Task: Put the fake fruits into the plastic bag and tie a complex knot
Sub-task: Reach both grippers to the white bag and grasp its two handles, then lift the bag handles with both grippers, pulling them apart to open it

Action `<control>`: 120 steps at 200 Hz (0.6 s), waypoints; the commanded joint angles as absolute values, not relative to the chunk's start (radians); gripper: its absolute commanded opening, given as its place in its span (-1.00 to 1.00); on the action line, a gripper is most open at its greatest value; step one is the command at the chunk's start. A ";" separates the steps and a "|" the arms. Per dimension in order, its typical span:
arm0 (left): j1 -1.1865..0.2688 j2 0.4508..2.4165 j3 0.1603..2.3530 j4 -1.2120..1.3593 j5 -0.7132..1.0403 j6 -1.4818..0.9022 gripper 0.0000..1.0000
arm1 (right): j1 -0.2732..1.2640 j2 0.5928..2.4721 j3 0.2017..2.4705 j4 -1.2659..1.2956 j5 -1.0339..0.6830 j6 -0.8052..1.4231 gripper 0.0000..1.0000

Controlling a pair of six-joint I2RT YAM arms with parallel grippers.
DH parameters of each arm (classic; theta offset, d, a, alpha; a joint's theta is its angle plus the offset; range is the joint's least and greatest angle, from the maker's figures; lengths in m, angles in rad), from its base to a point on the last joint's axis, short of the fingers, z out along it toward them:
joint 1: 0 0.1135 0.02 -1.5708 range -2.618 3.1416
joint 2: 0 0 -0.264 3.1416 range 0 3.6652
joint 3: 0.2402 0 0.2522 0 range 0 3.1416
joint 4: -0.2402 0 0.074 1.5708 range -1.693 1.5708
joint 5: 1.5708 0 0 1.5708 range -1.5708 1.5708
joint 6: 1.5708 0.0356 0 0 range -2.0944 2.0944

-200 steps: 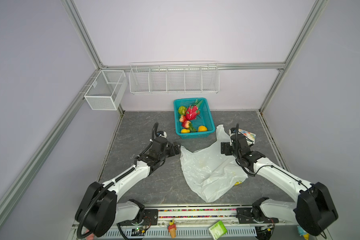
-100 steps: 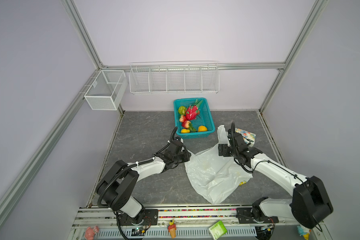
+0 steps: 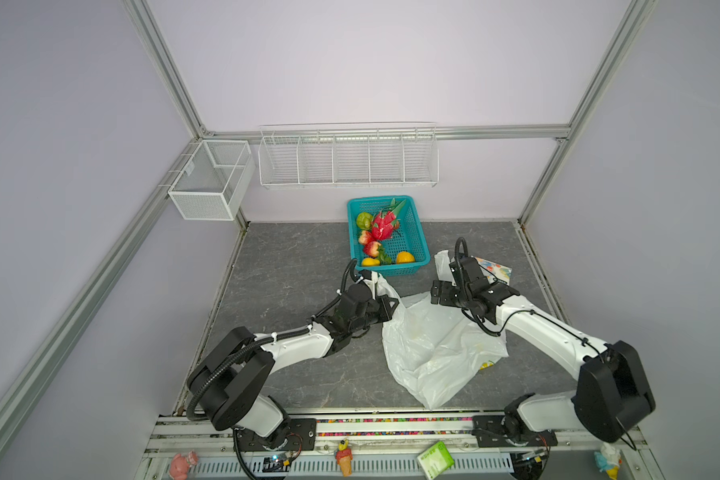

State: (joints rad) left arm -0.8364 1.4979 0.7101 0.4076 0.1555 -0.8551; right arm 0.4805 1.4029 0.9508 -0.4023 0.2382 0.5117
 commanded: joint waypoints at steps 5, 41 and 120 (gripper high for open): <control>-0.876 1.461 0.744 0.450 0.118 -0.820 -1.00 | 0.469 1.441 0.994 -0.452 0.346 0.516 0.88; -0.886 1.449 0.736 0.465 0.115 -0.804 -1.00 | 0.447 1.504 1.011 -0.357 0.291 0.568 0.88; -0.894 1.415 0.718 0.467 0.118 -0.764 -1.00 | 0.447 1.761 1.132 -0.319 0.370 0.584 0.95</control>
